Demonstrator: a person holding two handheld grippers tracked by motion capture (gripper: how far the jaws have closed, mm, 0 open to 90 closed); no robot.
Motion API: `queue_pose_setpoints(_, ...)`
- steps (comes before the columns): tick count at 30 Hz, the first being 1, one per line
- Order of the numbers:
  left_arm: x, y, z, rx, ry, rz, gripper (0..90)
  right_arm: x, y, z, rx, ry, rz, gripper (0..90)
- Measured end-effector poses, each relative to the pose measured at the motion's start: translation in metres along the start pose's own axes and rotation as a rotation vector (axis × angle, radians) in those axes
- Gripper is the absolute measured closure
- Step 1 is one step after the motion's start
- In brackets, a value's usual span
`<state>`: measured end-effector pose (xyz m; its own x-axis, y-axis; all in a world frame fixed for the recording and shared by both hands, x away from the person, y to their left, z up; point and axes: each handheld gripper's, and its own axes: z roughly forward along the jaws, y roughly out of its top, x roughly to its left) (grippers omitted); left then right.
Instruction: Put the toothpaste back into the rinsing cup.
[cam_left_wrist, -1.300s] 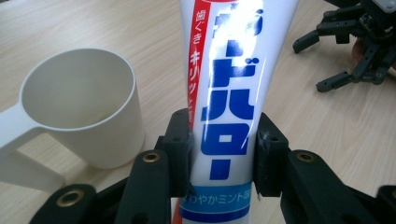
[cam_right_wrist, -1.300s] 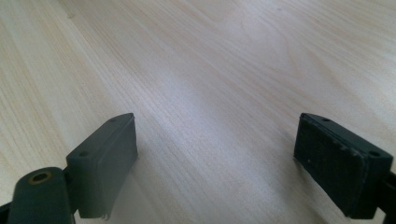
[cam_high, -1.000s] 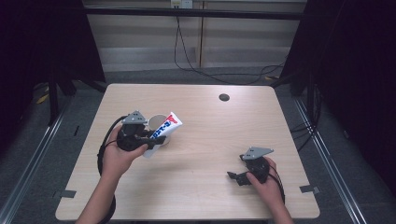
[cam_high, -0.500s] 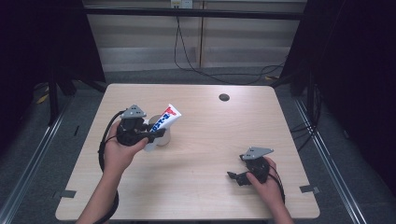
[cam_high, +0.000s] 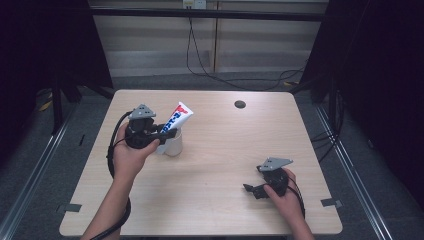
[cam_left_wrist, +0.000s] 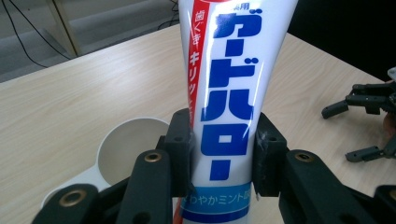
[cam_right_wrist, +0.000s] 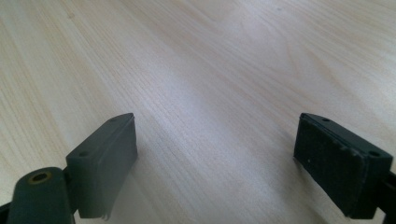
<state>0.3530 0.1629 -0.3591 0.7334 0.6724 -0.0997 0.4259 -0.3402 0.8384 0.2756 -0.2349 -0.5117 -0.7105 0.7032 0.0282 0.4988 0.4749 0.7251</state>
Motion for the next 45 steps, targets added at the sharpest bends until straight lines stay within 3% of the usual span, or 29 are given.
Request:
queue_pose_setpoints(21, 0.008, 0.014, 0.010, -0.066, 0.057, -0.043, 65.8, 0.000, 0.000, 0.000, 0.000, 0.000, 0.000, 12.8)
queue_pose_setpoints(29, 0.011, 0.020, 0.013, -0.077, 0.079, -0.038, 65.9, 0.000, 0.000, 0.000, 0.000, 0.000, 0.000, 12.8)
queue_pose_setpoints(41, 0.017, 0.020, 0.023, -0.090, 0.110, -0.049, 65.9, 0.000, 0.000, 0.000, 0.000, 0.001, -0.002, 12.8)
queue_pose_setpoints(45, 0.021, 0.020, 0.026, -0.101, 0.120, -0.071, 65.9, 0.000, 0.000, 0.000, 0.000, 0.001, -0.001, 12.8)
